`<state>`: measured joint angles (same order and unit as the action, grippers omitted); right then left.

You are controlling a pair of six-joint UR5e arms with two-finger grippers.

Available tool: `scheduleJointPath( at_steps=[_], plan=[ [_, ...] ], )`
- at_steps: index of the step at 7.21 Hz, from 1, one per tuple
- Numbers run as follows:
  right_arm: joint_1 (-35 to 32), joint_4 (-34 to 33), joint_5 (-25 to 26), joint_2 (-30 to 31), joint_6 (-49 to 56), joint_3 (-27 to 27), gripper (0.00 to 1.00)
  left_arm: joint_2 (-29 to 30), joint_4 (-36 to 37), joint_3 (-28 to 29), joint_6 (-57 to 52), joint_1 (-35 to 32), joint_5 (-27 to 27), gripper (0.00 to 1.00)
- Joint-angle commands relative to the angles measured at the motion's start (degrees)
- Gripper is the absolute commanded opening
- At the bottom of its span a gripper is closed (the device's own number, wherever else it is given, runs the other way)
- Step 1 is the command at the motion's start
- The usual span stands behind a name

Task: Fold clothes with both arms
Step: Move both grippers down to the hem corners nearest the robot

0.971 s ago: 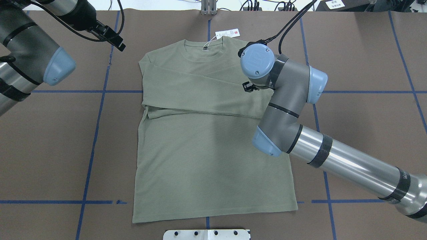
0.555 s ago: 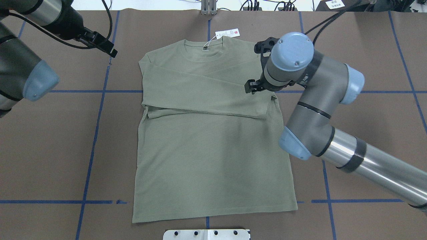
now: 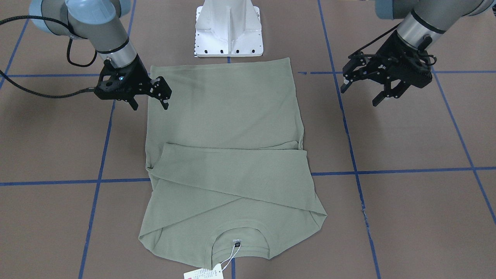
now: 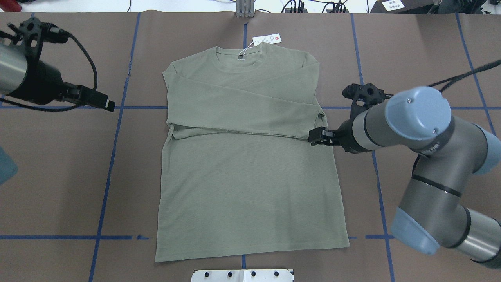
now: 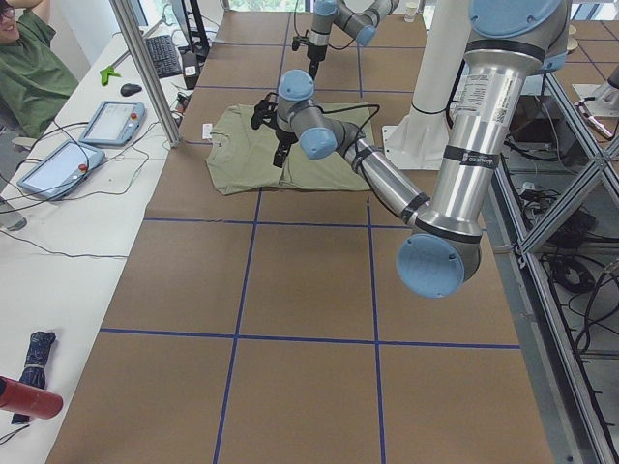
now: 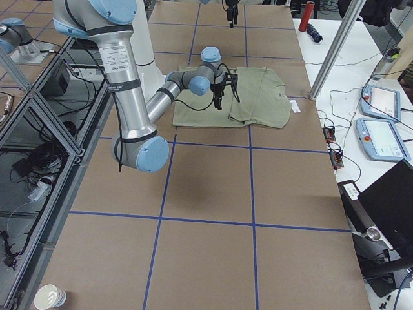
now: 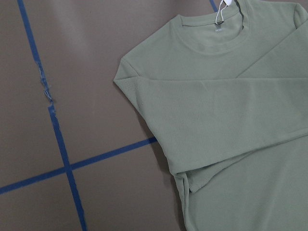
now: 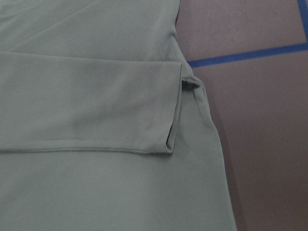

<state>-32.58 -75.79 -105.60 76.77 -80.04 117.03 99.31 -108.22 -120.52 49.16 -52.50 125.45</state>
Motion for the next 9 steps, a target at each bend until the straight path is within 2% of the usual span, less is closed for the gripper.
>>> scheduleJointPath(
  at_steps=[1, 2, 3, 4, 6, 7, 8, 9],
  plan=[
    [12.89, 7.67, 14.09, 9.33, -14.11, 5.73, 1.0, -11.88, -12.64, -7.25, 17.62, 12.51, -10.59, 1.0],
    [18.28, 12.37, 19.51, 13.37, -18.09, 7.14, 1.0, -16.82, -19.42, -8.06, 26.94, 21.21, -17.88, 1.0],
    [21.47, 22.25, 22.17, 19.67, -21.61, 7.16, 1.0, -18.87, -22.53, -7.98, 35.3, 29.73, -26.13, 0.99],
    [23.33, 26.0, 25.59, 22.95, -22.86, 7.16, 1.0, -19.06, -22.74, -7.8, 43.39, 36.69, -33.79, 0.99],
    [23.43, 25.95, 25.8, 22.99, -23.58, 6.98, 1.0, -19.06, -22.48, -6.93, 58.6, 49.54, -48.99, 0.97],
    [23.44, 25.95, 25.89, 22.9, -23.49, 6.89, 1.0, -18.63, -22.04, -4.75, 63.03, 53.77, -55.51, 0.97],
    [23.44, 25.95, 25.89, 22.9, -23.49, 6.81, 1.0, -17.75, -21.34, -2.9, 63.25, 54.08, -55.66, 0.98],
    [23.44, 25.95, 25.97, 22.9, -23.49, 6.8, 1.0, -13.13, -16.64, -1.14, 63.16, 54.08, -55.57, 0.99]
  ],
)
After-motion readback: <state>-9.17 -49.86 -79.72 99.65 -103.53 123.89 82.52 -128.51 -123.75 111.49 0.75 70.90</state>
